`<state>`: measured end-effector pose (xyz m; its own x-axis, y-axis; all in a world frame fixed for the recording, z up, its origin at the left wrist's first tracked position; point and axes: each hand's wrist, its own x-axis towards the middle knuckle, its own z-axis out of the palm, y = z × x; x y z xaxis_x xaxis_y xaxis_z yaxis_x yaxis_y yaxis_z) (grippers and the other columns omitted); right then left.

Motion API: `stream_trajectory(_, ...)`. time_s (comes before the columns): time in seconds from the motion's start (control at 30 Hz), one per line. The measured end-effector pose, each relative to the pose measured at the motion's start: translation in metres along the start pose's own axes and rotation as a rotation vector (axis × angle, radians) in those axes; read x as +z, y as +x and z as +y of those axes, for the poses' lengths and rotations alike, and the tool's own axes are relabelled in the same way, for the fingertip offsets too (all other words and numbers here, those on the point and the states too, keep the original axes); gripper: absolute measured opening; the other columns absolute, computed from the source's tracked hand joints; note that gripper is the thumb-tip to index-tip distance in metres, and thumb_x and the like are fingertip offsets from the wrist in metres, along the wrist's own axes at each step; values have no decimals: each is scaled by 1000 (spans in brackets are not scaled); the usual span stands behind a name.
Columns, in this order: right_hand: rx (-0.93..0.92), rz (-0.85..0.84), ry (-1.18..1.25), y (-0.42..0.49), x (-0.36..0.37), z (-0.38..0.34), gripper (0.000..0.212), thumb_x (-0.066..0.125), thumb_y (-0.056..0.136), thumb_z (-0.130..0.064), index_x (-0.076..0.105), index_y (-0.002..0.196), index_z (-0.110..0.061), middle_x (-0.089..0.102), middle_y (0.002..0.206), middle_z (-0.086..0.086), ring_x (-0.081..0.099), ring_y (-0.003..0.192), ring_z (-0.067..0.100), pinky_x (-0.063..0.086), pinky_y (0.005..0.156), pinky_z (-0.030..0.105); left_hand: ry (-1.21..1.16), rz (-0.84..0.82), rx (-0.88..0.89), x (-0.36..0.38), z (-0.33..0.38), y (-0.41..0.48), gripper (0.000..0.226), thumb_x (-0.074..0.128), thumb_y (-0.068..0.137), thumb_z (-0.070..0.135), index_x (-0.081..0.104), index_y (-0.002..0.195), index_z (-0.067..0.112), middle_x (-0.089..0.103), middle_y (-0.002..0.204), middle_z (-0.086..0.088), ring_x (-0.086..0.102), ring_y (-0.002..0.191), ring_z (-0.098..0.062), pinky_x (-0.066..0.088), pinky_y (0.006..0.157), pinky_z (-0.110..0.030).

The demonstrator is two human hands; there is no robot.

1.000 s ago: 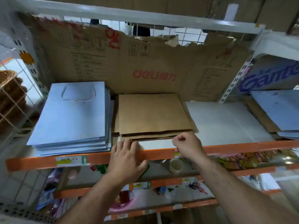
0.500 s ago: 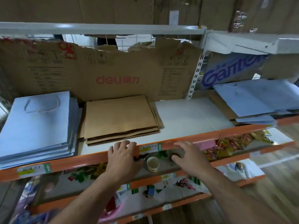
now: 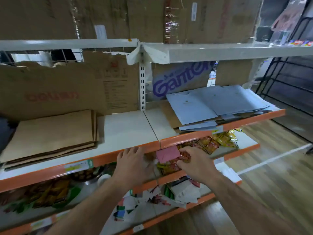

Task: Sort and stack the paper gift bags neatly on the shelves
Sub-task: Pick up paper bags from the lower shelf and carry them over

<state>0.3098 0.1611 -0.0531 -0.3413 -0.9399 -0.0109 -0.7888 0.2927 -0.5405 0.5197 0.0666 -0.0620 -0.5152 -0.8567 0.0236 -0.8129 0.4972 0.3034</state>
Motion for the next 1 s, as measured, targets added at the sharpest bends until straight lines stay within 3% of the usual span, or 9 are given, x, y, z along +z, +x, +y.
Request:
stream_trajectory(0.37, 171, 86, 105, 33, -54, 97, 47, 65, 87, -44, 59, 131, -30, 59, 124, -10, 61, 107, 12, 52, 91, 32, -85, -29, 143, 31, 106, 98, 62, 49, 93, 52, 37, 148, 27, 45, 145, 0, 37, 134, -24, 35, 111, -42)
stream_trajectory(0.43, 192, 128, 99, 50, -65, 111, 36, 66, 89, -38, 63, 123, -29, 63, 112, -6, 64, 94, 10, 53, 79, 28, -146, -24, 153, 37, 118, 126, 61, 52, 92, 49, 41, 146, 24, 46, 143, -2, 38, 132, -25, 39, 108, -40)
stream_trajectory(0.5, 218, 160, 123, 69, -75, 123, 29, 65, 89, -33, 64, 117, -28, 63, 100, -6, 61, 67, 2, 48, 59, 25, -201, -35, 146, 40, 130, 155, 61, 53, 91, 51, 41, 144, 23, 47, 140, -2, 38, 130, -25, 41, 105, -39)
stream_trajectory(0.53, 226, 174, 129, 79, -79, 129, 30, 64, 89, -34, 64, 119, -28, 63, 100, -7, 61, 65, 1, 48, 58, 24, -215, -49, 141, 42, 135, 169, 62, 53, 91, 53, 40, 144, 23, 45, 141, -3, 38, 130, -25, 40, 105, -39)
stream_trajectory(0.6, 247, 192, 135, 100, -87, 140, 37, 64, 88, -36, 62, 124, -27, 61, 110, -8, 64, 90, 6, 53, 74, 26, -226, -69, 124, 44, 144, 193, 63, 55, 91, 52, 38, 143, 23, 43, 143, -6, 40, 132, -28, 41, 105, -40)
stream_trajectory(0.67, 275, 193, 140, 121, -96, 147, 41, 64, 88, -38, 61, 128, -27, 56, 118, -9, 60, 101, 9, 51, 84, 28, -241, -81, 87, 46, 149, 213, 61, 57, 90, 51, 38, 141, 22, 42, 143, -10, 43, 130, -31, 44, 101, -42)
stream_trajectory(0.77, 240, 190, 60, 150, -103, 159, 37, 61, 91, -36, 59, 127, -29, 56, 113, -12, 56, 98, 9, 45, 80, 25, -266, -89, 35, 50, 152, 238, 65, 60, 89, 52, 37, 142, 20, 40, 143, -13, 45, 129, -34, 43, 97, -42)
stream_trajectory(0.9, 222, 206, 57, 180, -108, 174, 35, 63, 91, -37, 59, 123, -23, 66, 108, -11, 63, 95, 12, 54, 80, 31, -271, -55, -47, 55, 156, 259, 71, 61, 89, 52, 33, 146, 20, 38, 145, -14, 49, 127, -35, 43, 94, -39)
stream_trajectory(1.0, 240, 167, 91, 202, -113, 186, 27, 63, 91, -35, 61, 114, -20, 64, 92, -12, 60, 80, 7, 47, 65, 22, -305, -48, -148, 57, 159, 270, 74, 64, 86, 54, 33, 146, 22, 39, 141, -13, 55, 118, -35, 46, 93, -39)
